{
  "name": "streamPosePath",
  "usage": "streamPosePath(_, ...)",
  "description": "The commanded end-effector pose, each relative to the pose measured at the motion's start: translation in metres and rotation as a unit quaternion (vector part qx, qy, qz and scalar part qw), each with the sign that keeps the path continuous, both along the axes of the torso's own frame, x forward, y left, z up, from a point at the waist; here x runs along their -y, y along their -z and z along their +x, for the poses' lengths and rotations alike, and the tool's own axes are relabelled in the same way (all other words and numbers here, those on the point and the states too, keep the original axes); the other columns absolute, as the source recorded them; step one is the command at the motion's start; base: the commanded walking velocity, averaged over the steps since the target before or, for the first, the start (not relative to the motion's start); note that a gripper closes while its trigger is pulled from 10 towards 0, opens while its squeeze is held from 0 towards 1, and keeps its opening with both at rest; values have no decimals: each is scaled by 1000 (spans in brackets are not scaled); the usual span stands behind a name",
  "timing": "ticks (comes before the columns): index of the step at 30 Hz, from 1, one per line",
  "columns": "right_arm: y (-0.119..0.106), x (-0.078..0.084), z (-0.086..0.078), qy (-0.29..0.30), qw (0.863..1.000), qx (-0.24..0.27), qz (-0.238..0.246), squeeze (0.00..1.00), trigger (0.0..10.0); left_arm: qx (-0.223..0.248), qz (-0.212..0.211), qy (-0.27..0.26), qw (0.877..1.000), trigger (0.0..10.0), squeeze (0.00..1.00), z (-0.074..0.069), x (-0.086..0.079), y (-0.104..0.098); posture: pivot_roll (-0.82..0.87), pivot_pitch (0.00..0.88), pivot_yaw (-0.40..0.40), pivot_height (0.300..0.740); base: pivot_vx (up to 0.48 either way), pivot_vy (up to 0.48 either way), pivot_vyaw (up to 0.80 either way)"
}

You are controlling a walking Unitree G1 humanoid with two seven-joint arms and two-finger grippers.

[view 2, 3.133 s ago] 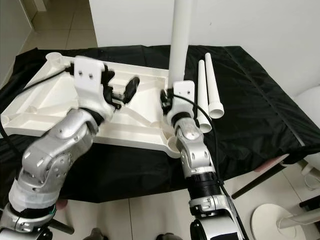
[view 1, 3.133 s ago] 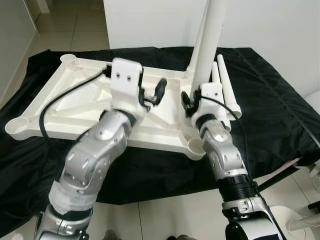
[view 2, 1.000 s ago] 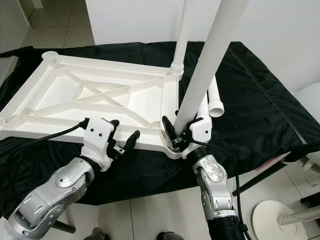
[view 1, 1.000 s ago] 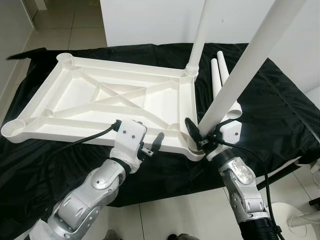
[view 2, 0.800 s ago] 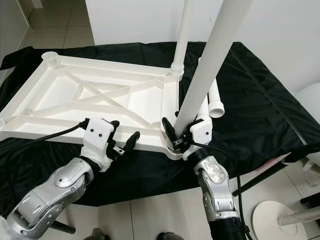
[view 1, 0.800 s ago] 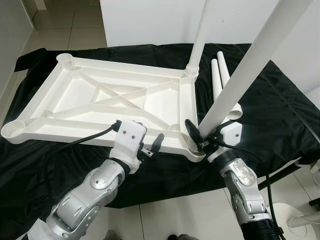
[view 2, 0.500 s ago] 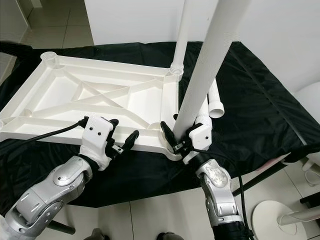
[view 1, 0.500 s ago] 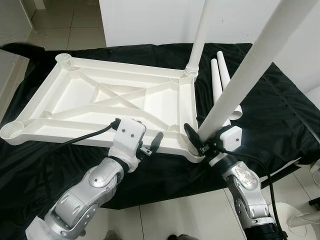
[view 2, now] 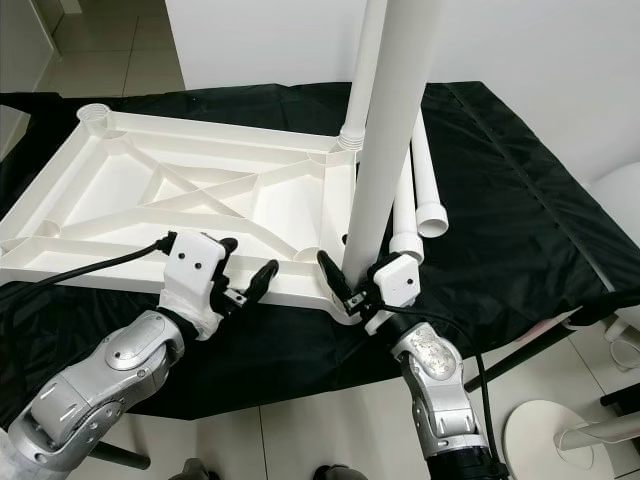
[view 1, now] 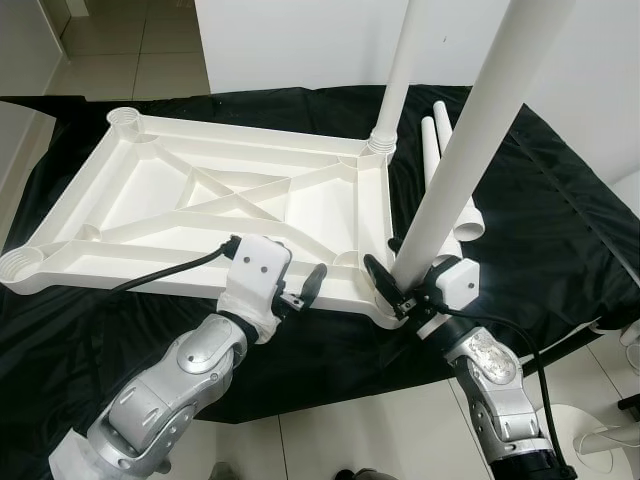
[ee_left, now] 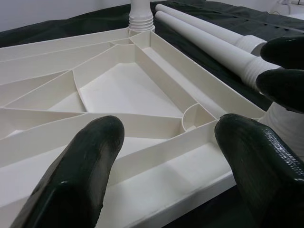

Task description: Building children table

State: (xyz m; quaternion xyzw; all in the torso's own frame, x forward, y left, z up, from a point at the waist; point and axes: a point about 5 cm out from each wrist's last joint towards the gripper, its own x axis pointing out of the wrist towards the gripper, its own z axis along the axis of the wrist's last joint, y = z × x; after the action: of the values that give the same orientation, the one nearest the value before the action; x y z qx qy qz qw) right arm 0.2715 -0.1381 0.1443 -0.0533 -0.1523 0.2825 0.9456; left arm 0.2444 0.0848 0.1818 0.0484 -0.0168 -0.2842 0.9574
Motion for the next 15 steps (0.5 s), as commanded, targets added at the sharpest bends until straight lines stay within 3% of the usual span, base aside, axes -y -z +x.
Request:
streamPosePath(1,26,2,-1,-3,998,-65,-17,0,10000,-18,16,140,990,10000,0,-11,12,3,27,127,-2,740,0,0,0)
streamPosePath(15,28,-9,-6,-58,995,-64,-39,0,10000,-18,17,142,990,10000,0,-12,13,3,28,128,-2,740,0,0,0)
